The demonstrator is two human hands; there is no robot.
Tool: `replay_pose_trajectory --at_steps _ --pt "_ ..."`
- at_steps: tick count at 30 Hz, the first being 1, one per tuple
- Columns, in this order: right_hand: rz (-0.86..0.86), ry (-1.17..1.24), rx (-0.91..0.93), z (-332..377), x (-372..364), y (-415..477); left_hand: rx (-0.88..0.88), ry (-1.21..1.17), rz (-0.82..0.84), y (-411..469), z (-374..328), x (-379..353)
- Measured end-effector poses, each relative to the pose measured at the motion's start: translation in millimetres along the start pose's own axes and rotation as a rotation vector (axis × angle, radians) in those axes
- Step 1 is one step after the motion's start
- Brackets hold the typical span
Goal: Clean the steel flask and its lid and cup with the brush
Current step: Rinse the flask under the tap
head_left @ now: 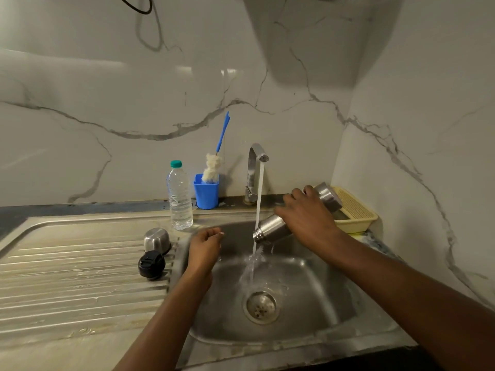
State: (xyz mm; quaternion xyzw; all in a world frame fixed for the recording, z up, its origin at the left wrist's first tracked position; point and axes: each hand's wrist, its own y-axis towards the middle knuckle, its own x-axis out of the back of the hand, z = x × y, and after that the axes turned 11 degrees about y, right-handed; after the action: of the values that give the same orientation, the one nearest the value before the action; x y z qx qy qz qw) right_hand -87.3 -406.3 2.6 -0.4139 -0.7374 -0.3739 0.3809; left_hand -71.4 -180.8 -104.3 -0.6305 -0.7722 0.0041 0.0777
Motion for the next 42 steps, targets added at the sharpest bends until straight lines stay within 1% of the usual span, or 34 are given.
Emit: replay_pose_trajectory --at_steps 1,3,5,7,9,11,12,17,22,28,30,32,35,39,42 --pt "0.02 0.04 -0.039 0.5 -1.4 -0.2 0.002 0.001 -0.001 0.0 0.4 0.6" --pt "0.056 0.224 -0.146 0.8 -9.0 -2.4 0.012 -0.004 -0.004 0.8 1.7 1.8" --pt "0.087 0.525 -0.267 1.6 -20.1 -4.7 0.03 -0.021 -0.001 1.6 2.4 3.2" --pt "0.175 0.836 -0.407 4.4 -31.0 -6.9 0.043 -0.038 0.005 2.5 2.7 2.7" --pt "0.247 1.091 -0.548 9.4 -40.9 -9.1 0.048 -0.045 0.005 4.3 4.2 1.9" --pt "0.241 1.289 -0.636 17.2 -49.1 -9.9 0.046 -0.048 0.004 6.7 6.4 2.0" --pt "0.22 1.338 -0.642 21.1 -51.9 -9.6 0.044 -0.048 0.003 7.8 7.6 2.2" --pt "0.156 1.332 -0.591 29.6 -53.2 1.3 0.045 -0.038 0.0 8.9 9.1 0.4" --pt "0.162 1.331 -0.559 31.7 -49.8 7.6 0.042 -0.028 0.001 7.9 8.1 -1.1" --pt "0.159 1.391 -0.586 31.9 -51.8 8.0 0.041 -0.037 -0.003 7.7 8.9 -0.9" --pt "0.158 1.373 -0.587 31.1 -50.4 6.7 0.043 -0.048 -0.002 8.0 9.5 -0.1" --pt "0.148 1.288 -0.565 28.8 -50.0 5.2 0.042 -0.053 -0.001 8.0 9.4 0.0" --pt "0.113 1.074 -0.486 24.3 -48.2 1.4 0.039 -0.049 0.003 7.9 8.7 0.0" --pt "0.071 0.69 -0.317 18.9 -44.0 -7.9 0.023 -0.037 0.006 7.0 8.4 0.6" --pt "0.086 0.423 -0.231 15.1 -36.9 -14.4 0.013 -0.024 -0.002 6.3 7.9 1.3"
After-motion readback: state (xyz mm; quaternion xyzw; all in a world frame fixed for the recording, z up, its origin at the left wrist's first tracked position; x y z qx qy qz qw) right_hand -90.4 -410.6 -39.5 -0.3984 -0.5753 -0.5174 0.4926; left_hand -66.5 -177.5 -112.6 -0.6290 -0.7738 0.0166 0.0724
